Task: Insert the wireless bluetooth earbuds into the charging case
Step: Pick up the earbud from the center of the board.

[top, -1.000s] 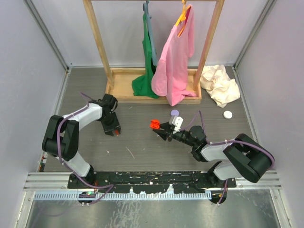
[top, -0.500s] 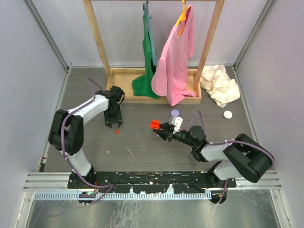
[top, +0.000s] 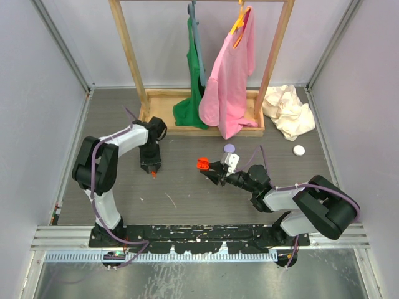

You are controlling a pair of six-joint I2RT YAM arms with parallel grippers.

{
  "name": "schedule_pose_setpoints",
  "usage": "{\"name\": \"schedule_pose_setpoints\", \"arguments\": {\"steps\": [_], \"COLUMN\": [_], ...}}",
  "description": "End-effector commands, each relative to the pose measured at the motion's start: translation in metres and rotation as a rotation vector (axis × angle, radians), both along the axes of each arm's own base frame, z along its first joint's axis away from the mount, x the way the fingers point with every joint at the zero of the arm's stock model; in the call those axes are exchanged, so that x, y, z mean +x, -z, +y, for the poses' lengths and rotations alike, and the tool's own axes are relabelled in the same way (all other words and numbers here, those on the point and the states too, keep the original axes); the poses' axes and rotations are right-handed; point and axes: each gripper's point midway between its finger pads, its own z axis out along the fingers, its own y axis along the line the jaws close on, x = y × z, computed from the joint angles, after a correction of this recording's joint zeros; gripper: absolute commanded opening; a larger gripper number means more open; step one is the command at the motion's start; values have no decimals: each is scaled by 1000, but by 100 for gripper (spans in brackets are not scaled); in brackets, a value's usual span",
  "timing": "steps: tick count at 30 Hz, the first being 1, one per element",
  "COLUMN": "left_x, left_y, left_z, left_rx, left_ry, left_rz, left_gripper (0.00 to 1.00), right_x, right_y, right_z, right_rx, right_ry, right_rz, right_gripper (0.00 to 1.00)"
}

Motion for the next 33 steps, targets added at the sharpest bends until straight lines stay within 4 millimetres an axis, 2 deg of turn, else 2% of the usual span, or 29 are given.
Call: {"name": "schedule_pose_setpoints", "arguments": {"steps": [1, 14, 22, 26, 33], "left_x": [7, -5, -9, -5, 11], "left_y": [-1, 8, 2, -6, -34], "left_z": [-5, -8, -18, -25, -41], "left_rx": [-13, -41, -117, -174, -310], "left_ry": [23, 20, -4, -12, 22], "left_rz": [-3, 32, -9, -74, -275], "left_gripper": [35, 28, 17, 16, 16], "right_x": [3, 4, 2, 3, 2], "right_y": [-28, -28, -29, -28, -27], "right_z": [4, 4, 5, 5, 6], "right_rx": [56, 55, 54, 52, 47], "right_ry": [3, 4, -1, 0, -1], "right_rz": [-83, -84, -86, -86, -86], "right_gripper": [14, 14, 14, 14, 14]}}
